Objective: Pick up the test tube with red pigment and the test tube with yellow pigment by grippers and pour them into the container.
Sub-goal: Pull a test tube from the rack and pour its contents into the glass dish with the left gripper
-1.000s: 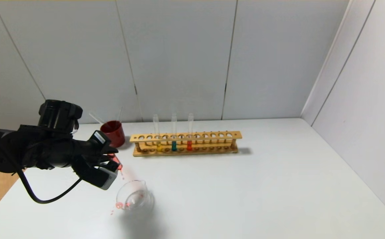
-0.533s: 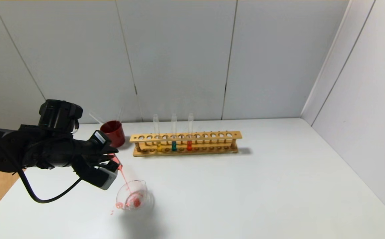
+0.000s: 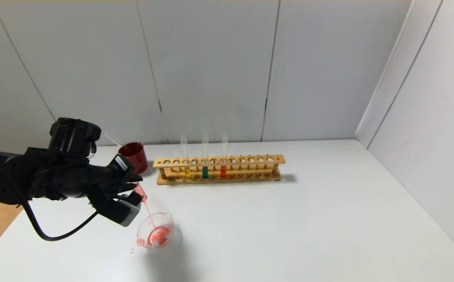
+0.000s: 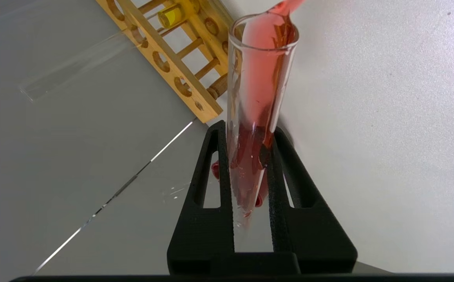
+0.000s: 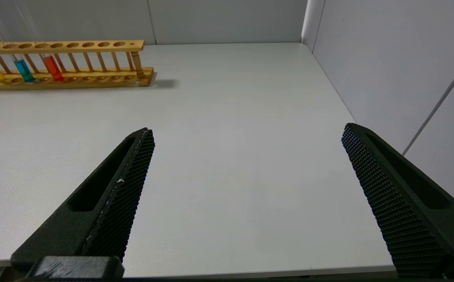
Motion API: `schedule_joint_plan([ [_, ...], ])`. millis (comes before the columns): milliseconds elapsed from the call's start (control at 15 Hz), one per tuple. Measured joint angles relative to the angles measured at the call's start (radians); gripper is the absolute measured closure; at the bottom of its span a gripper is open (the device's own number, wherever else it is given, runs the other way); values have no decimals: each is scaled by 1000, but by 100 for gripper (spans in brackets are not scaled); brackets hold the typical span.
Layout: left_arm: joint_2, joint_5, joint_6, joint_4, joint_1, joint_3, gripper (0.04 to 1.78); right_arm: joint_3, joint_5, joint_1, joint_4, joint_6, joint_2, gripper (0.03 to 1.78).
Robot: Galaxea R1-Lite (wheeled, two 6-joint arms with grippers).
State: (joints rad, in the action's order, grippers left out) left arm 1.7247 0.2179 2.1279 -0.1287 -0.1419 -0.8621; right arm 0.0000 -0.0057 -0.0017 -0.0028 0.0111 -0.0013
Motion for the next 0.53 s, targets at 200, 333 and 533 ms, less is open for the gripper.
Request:
schedule_joint_plan([
  [200, -1, 0, 20, -1, -2, -1, 152, 0, 0, 0, 0, 0, 0, 6],
  [333, -3, 0, 27, -3, -7, -2, 152, 0, 0, 0, 0, 0, 0, 6],
  [533, -4, 0, 28, -17, -13, 0, 152, 0, 0, 0, 0, 0, 0, 6],
])
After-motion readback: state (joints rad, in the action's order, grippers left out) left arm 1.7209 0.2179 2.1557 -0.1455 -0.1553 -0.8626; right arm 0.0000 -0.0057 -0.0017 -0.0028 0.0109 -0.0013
